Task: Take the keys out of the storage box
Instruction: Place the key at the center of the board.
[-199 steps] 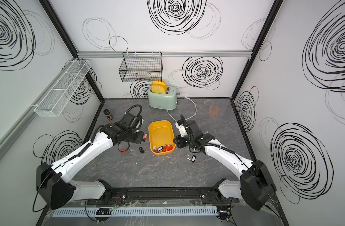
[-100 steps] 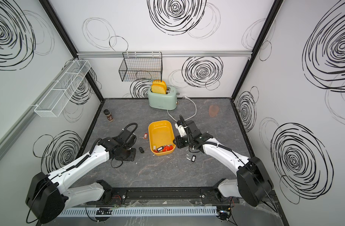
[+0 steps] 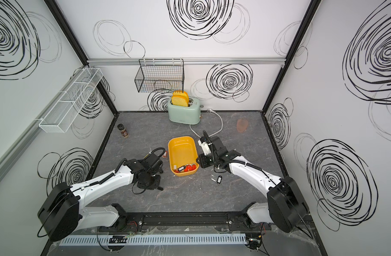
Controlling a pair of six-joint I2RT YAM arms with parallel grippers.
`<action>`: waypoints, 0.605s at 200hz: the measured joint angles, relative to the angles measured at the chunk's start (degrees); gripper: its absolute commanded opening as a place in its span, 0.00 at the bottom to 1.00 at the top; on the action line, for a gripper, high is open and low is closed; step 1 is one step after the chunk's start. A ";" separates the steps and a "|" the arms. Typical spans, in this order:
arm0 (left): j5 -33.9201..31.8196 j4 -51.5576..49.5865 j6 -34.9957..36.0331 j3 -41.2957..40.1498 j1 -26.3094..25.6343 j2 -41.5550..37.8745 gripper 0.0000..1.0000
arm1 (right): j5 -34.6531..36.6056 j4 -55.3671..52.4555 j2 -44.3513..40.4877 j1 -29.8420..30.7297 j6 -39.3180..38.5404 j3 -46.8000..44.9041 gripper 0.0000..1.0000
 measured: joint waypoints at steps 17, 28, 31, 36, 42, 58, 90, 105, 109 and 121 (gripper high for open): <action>0.39 0.74 -0.24 0.00 -0.63 0.55 0.24 | 0.02 0.00 0.50 0.00 -0.07 0.33 0.37; 0.55 0.92 -0.44 0.02 -0.70 0.61 0.32 | 0.11 0.00 0.74 0.00 -0.09 0.63 0.38; 0.48 0.92 -0.66 0.02 -0.72 0.61 0.32 | 0.13 0.00 0.79 0.00 -0.11 0.74 0.38; 0.52 0.85 -0.37 0.07 -0.74 0.61 0.34 | 0.13 0.00 0.83 0.00 -0.11 0.83 0.38; 0.48 0.76 -0.55 0.17 -0.74 0.61 0.34 | 0.15 0.02 0.87 0.00 -0.11 0.90 0.39; 0.13 0.48 -0.42 1.11 -0.74 0.61 0.38 | 0.24 0.00 1.05 0.00 -0.24 0.96 0.39; -0.59 0.48 0.55 4.74 0.96 0.59 0.45 | 0.48 -0.07 1.84 -0.11 -0.24 1.22 0.43; -0.72 0.68 1.40 7.02 3.15 0.63 0.49 | 0.48 -0.17 2.03 -0.42 -0.22 1.27 0.45; -0.83 0.72 1.75 7.78 3.82 0.70 0.50 | 0.46 -0.22 2.05 -0.44 -0.24 1.27 0.46; -0.83 0.96 2.73 10.19 5.64 1.14 0.52 | 0.44 -0.33 2.25 -0.44 -0.24 1.33 0.46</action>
